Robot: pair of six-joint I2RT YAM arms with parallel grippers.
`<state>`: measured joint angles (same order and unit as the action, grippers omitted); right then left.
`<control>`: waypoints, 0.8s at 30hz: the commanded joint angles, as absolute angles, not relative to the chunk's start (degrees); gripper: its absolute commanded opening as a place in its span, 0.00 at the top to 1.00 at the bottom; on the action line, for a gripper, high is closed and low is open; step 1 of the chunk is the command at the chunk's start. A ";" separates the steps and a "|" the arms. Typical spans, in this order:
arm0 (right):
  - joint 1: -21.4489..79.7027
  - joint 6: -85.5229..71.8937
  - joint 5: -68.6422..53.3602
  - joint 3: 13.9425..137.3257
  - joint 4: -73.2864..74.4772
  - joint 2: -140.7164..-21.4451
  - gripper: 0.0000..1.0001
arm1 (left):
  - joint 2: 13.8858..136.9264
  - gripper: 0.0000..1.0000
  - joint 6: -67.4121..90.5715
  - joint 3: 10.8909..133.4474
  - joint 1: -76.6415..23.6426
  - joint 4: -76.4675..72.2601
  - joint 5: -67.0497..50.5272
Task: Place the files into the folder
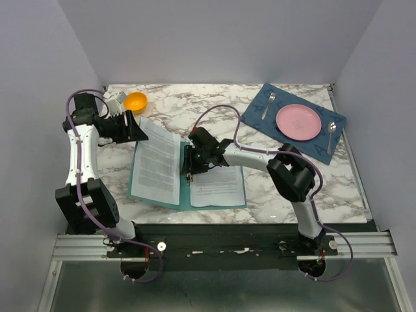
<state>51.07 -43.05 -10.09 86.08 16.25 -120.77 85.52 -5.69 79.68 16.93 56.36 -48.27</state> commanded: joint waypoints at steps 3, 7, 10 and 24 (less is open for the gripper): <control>48.96 -41.40 -9.40 83.15 19.42 -116.72 0.46 | 85.60 0.43 -3.17 78.93 15.03 55.81 -48.60; 48.43 -41.40 -9.93 81.74 19.69 -117.86 0.47 | 86.31 0.43 -2.37 78.84 13.54 55.72 -48.69; 47.90 -41.22 -9.67 79.46 19.51 -117.51 0.48 | 86.13 0.43 -1.58 79.19 12.22 55.37 -48.25; 46.41 -44.64 -17.84 73.21 10.73 -118.47 0.74 | 85.52 0.42 3.43 84.20 0.20 55.11 -47.02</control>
